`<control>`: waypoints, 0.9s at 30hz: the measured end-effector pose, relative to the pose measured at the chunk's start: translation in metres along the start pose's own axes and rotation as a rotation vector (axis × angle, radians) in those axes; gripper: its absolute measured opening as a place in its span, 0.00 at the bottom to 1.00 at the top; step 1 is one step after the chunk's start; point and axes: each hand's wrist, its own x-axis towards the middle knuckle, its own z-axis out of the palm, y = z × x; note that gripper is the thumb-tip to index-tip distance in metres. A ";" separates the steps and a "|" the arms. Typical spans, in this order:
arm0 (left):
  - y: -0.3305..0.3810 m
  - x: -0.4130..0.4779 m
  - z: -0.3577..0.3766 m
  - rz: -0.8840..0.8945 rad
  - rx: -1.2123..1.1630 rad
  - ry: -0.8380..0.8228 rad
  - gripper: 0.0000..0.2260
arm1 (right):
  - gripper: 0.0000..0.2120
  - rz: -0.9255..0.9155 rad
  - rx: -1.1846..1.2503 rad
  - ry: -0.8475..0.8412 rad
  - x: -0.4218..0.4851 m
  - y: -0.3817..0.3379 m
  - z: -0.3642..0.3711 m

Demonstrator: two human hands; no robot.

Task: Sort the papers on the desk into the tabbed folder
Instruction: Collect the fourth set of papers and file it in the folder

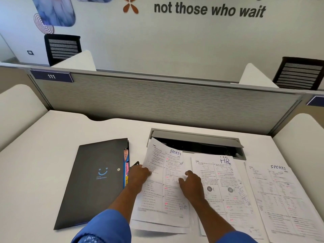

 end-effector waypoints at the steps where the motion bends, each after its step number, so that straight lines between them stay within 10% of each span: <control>1: 0.000 0.001 -0.003 0.005 -0.014 -0.006 0.06 | 0.24 0.004 0.013 0.003 0.000 0.001 -0.001; 7: 0.002 -0.001 -0.020 0.023 -0.173 -0.095 0.07 | 0.29 0.076 0.236 -0.003 0.005 0.000 -0.007; 13: 0.005 -0.007 -0.022 0.067 -0.298 -0.181 0.07 | 0.13 0.165 0.792 -0.294 0.013 0.003 -0.018; 27: 0.013 -0.009 -0.010 0.211 -0.364 -0.213 0.12 | 0.13 0.021 0.889 -0.136 0.014 -0.004 -0.043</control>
